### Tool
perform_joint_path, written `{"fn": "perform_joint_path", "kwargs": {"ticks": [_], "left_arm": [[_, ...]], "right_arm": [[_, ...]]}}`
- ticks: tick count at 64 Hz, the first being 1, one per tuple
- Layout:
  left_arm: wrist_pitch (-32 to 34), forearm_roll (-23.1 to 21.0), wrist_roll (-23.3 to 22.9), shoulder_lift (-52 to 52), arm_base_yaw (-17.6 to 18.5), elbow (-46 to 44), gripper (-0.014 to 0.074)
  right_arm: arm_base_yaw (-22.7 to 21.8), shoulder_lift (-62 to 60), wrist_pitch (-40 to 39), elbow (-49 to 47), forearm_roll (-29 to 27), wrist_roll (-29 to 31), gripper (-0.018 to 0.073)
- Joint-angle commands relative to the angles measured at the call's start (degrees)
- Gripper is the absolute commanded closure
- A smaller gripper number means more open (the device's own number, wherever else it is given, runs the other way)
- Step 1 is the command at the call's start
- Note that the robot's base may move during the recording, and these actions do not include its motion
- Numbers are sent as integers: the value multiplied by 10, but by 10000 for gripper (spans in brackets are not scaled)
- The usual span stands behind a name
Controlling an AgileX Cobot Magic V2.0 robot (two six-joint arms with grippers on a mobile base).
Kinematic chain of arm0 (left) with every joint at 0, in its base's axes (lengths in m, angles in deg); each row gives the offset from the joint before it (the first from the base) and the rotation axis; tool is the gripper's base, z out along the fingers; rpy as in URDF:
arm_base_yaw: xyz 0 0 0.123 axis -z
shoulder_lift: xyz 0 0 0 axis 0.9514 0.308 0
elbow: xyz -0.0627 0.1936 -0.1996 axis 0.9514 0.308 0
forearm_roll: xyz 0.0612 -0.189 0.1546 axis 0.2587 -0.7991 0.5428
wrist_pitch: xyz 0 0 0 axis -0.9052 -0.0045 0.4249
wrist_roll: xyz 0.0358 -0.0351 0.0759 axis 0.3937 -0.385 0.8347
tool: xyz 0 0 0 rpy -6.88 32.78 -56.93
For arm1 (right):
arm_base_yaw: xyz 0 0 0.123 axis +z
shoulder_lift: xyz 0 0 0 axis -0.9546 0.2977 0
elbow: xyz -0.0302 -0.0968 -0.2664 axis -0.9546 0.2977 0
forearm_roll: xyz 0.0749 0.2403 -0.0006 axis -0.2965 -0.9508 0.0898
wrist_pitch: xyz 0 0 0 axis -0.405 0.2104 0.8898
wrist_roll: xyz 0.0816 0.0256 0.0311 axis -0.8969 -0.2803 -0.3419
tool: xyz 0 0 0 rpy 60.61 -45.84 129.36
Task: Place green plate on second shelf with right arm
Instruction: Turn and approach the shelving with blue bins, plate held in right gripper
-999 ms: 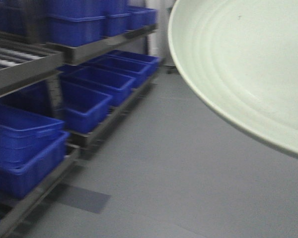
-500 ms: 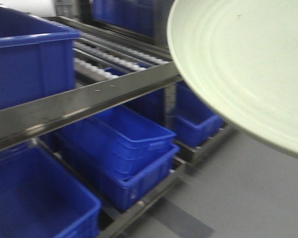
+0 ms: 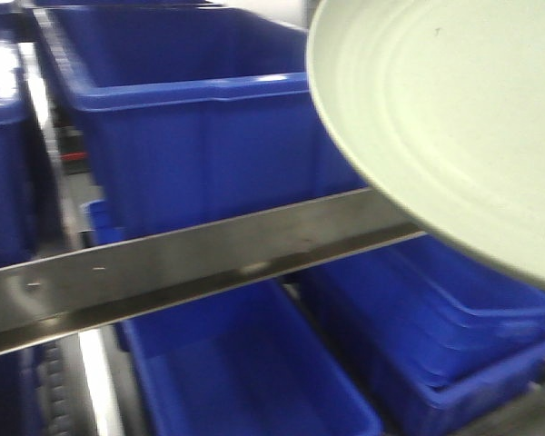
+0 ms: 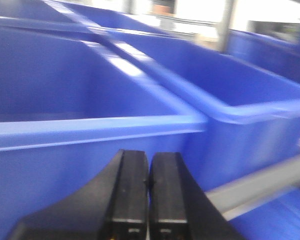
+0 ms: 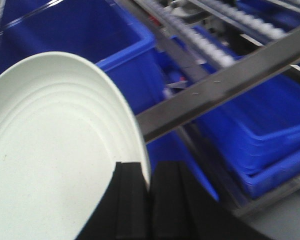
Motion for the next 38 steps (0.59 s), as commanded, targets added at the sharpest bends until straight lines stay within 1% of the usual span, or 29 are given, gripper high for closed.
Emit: {"fn": "perform_joint_path", "kwargs": {"ticks": [1,38], "left_arm": [[51,-5,-2,-10,3,23,466],[51,-5,-2,-10,3,23,466]], "right_arm": [[-2,8,-64,-18,-7,-5,503],[-2,8,-64,-18,-7,-5,503]]}}
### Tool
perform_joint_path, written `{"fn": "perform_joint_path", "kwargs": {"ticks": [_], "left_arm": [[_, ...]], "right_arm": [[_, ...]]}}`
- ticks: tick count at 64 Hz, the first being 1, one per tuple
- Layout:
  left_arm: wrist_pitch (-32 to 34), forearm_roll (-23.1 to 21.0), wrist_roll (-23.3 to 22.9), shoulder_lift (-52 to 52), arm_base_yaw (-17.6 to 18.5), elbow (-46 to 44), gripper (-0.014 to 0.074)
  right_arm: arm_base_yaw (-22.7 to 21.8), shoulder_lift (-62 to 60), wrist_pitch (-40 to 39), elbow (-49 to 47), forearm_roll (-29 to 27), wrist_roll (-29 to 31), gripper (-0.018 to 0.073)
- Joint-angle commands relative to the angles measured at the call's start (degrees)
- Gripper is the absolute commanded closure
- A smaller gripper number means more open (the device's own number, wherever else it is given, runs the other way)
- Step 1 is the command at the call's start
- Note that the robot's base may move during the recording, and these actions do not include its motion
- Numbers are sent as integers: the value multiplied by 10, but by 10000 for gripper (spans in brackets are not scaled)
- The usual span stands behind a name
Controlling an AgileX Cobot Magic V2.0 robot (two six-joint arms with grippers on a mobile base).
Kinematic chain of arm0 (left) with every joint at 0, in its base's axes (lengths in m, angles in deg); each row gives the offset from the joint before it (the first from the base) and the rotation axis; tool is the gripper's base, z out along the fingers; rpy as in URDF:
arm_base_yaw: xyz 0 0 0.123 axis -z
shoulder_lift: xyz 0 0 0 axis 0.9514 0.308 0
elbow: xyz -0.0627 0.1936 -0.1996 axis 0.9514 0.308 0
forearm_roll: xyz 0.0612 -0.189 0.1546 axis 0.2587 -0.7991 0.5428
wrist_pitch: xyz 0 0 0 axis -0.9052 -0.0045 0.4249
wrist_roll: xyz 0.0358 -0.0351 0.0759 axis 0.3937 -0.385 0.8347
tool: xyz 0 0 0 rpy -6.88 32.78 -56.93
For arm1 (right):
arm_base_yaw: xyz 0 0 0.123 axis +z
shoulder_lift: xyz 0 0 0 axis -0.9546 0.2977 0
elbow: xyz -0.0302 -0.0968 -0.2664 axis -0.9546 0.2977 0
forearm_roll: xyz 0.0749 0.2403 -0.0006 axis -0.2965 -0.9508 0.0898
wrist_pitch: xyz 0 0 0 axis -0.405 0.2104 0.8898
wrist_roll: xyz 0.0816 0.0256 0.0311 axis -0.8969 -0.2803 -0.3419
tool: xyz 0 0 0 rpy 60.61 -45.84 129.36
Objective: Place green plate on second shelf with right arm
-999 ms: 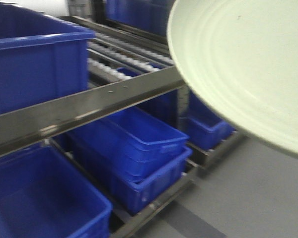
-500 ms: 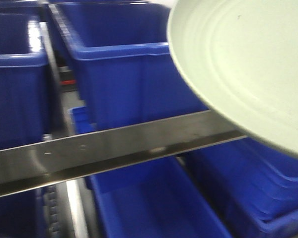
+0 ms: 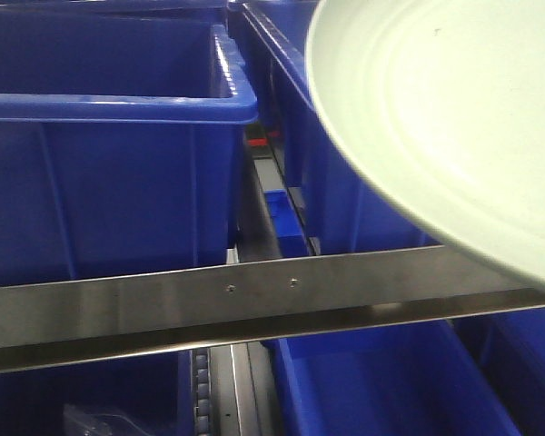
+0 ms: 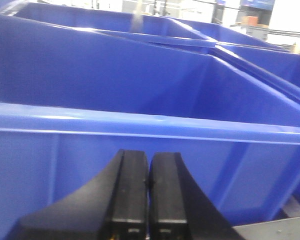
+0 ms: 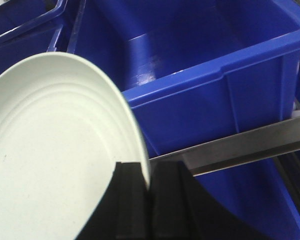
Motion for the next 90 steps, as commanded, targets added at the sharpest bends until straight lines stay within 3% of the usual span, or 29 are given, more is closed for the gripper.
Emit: {"fn": "perform_joint_path", "kwargs": {"ticks": [1,46,77,90], "left_arm": [[51,-5,-2,-10,3,23,466],[51,-5,-2,-10,3,23,466],[51,-5,-2,-10,3,23,466],[51,-5,-2,-10,3,23,466]], "right_arm": [[-2,8,-64,-18,-7,-5,503],[-2,8,-64,-18,-7,-5,503],[-2,8,-159,-18,-7,-5,503],[-4,18,-267,-18,45,-4,503]]}}
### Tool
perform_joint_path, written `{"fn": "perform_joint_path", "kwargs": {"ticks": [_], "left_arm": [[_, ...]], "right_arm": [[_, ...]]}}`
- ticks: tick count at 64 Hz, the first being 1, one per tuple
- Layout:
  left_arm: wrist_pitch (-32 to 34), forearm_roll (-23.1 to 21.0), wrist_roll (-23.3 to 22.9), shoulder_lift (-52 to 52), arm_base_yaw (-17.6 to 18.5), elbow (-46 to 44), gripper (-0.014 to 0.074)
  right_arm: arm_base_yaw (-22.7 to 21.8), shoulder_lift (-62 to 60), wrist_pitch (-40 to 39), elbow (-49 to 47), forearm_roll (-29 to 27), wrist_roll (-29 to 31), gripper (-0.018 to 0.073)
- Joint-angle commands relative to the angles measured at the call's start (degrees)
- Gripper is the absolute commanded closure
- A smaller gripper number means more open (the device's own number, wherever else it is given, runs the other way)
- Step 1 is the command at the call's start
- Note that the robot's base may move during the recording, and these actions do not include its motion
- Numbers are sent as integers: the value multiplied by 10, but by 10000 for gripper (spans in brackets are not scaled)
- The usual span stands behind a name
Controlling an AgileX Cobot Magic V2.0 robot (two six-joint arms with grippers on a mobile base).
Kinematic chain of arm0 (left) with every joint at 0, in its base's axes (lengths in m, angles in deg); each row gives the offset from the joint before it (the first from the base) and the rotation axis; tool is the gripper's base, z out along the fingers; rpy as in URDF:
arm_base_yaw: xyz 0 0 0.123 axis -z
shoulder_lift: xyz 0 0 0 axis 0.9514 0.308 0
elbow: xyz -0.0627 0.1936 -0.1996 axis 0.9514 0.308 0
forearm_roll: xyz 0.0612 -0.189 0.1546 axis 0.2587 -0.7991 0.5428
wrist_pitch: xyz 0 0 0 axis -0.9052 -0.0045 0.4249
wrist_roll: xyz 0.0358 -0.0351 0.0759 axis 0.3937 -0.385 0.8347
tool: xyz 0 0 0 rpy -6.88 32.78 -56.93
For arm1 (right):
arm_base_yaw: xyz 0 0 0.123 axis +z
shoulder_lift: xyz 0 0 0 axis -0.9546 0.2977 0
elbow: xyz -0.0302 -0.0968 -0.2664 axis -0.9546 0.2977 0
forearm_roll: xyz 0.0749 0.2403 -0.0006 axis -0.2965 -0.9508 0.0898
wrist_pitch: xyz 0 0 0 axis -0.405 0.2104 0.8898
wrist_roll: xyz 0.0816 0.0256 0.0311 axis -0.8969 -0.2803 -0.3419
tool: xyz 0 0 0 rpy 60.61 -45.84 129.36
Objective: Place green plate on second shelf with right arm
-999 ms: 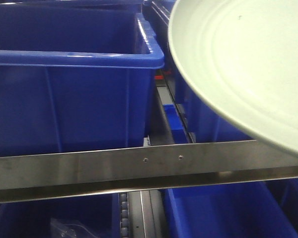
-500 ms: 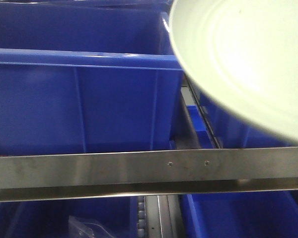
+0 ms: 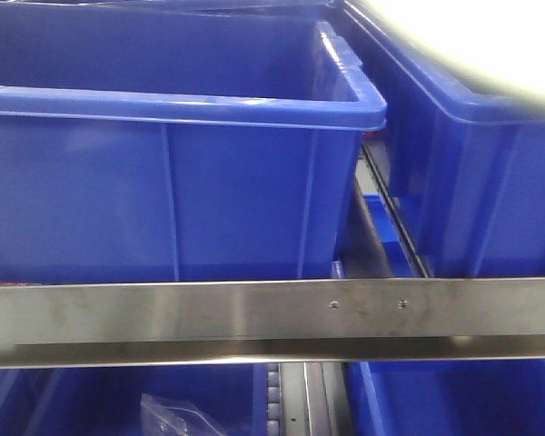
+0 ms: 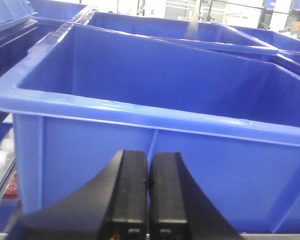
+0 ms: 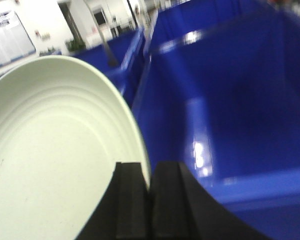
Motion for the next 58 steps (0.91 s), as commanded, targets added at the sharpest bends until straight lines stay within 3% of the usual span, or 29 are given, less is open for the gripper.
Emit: {"fn": "perform_joint_path", "kwargs": {"ticks": [1,9,16,24,30,40,58], "left_arm": [[51,-5,-2,-10,3,23,466],[51,-5,-2,-10,3,23,466],[51,-5,-2,-10,3,23,466],[51,-5,-2,-10,3,23,466],[51,-5,-2,-10,3,23,466],[51,-5,-2,-10,3,23,466],[51,-5,-2,-10,3,23,466]], "right_arm": [[-5,21,-119,-18,19,-4,503],[-15,82,-166,-18,21,-4,503],[-38,155,-286,-19,13,-4,503],[-87,247,-407,-31,-74,4,503],[-131,312,-426,-56,-143,38,503],[-183,392,-436,-110,-145,95,503],[-186,521,-392,-202,-125,138,503]]}}
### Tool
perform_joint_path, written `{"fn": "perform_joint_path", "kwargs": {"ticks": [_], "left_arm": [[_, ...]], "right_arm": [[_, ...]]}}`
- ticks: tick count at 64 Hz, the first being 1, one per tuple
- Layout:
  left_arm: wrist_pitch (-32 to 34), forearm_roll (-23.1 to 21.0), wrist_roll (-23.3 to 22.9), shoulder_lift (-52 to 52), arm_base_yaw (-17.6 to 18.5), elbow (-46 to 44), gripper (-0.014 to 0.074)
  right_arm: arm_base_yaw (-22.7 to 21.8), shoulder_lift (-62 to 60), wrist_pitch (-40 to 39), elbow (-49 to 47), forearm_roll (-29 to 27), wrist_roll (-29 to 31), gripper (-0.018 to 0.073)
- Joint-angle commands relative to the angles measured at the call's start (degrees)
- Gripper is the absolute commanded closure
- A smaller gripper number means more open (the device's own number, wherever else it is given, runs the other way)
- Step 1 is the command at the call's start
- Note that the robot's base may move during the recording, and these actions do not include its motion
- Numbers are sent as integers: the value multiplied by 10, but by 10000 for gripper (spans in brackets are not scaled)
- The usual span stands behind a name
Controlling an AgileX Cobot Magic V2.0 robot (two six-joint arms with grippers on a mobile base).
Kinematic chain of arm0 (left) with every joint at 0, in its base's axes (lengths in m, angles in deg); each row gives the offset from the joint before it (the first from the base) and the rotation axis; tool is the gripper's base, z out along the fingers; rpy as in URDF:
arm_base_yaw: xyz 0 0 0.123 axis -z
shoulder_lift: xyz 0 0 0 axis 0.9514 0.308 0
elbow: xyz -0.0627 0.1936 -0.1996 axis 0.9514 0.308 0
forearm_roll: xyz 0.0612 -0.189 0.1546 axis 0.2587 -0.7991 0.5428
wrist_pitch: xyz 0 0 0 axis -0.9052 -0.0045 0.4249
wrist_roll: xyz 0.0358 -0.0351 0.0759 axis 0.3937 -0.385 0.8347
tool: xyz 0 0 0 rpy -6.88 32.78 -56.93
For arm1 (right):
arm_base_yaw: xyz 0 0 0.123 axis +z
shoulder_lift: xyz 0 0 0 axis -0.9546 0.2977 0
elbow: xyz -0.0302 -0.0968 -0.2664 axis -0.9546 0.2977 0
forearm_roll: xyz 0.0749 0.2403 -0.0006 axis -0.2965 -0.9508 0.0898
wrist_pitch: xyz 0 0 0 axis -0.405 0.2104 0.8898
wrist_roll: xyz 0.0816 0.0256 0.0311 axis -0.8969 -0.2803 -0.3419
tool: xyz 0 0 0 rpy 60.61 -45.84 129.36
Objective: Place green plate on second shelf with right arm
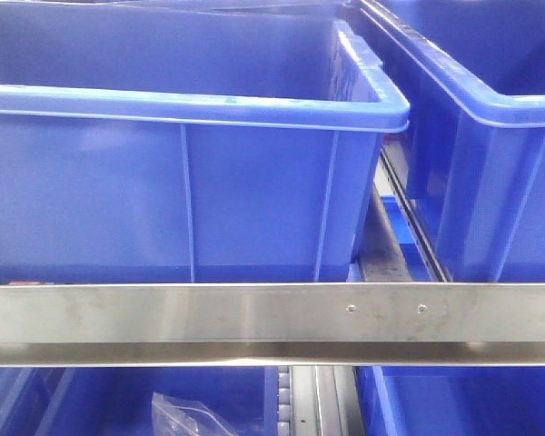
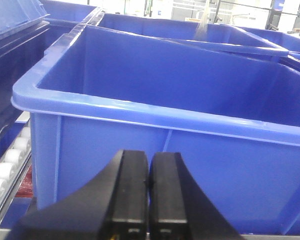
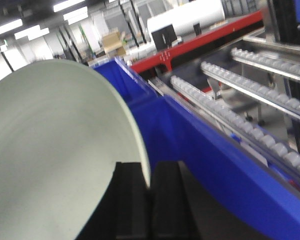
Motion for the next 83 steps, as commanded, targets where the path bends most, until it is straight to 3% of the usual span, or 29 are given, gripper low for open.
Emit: {"fn": "perform_joint_path", "kwargs": {"ticks": [1,8,18,24,30,35,39,43,47,62,78,83], "left_arm": [[51,-5,-2,-10,3,23,466],[51,-5,-2,-10,3,23,466],[51,-5,-2,-10,3,23,466],[51,-5,-2,-10,3,23,466],[51,-5,-2,-10,3,23,466],[51,-5,-2,-10,3,23,466],[51,-5,-2,-10,3,23,466],[51,-5,-2,-10,3,23,466],[51,-5,-2,-10,3,23,466],[51,-5,-2,-10,3,23,466],[51,-5,-2,-10,3,23,466],[51,-5,-2,-10,3,23,466]], "right_arm": [[-4,33,-34,-42,24,12,503],[-4,74,-8,-70,70,12,454],[-4,86,13,-86,72,12,146],[-4,86,38,-94,72,12,75],[-4,84,74,-98,72,12,117],[-4,72,102,-98,72,12,220],[-4,56,119,-98,72,12,349],[-4,35,138,-98,72,12,536],[-2,10,157,-98,72,11,487],[36,-102,307,-97,111,12,509],[85,-187,415,-97,107,12,509],[89,-205,471,-97,78,12,510]]}}
